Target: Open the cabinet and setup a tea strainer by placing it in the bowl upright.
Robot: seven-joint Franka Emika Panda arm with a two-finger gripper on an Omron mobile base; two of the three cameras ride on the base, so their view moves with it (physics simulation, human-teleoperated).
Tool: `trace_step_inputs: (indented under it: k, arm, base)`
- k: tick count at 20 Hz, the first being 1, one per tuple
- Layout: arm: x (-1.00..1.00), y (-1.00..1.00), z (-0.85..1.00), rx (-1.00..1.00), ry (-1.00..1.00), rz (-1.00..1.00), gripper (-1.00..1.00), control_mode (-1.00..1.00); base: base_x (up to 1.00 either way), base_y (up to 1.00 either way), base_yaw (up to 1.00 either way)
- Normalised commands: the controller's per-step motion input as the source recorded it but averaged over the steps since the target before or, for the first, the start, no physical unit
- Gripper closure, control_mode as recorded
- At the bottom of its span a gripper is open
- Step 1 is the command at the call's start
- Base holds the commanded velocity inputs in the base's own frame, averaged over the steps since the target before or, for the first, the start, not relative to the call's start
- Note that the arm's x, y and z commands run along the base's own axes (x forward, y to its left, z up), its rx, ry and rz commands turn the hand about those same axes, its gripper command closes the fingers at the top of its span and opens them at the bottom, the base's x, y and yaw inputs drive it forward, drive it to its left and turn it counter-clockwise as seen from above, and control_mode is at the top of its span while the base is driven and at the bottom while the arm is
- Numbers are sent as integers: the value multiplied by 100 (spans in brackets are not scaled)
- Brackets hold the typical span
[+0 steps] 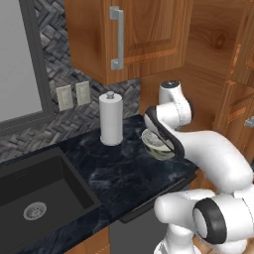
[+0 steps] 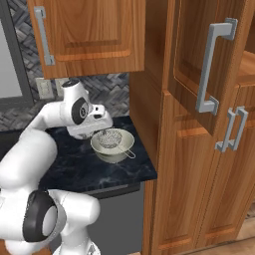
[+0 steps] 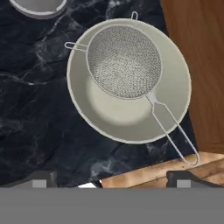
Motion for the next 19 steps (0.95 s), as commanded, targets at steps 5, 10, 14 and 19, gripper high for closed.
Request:
trace_step_inputs:
  k: [5,10,14,19]
  arm:
    - [-100,-18,69,23,-3,-8,-100,-100]
    - [-100,-19,82,17,-6,-4,-100,-100]
    - [-100,0,46,1,-14,-1,-100,-100]
    - [-63,19,30,-10,-14,-3,-100,-100]
  base:
    - [0,0,0]
    - [0,0,0]
    - [0,0,0]
    - [0,0,0]
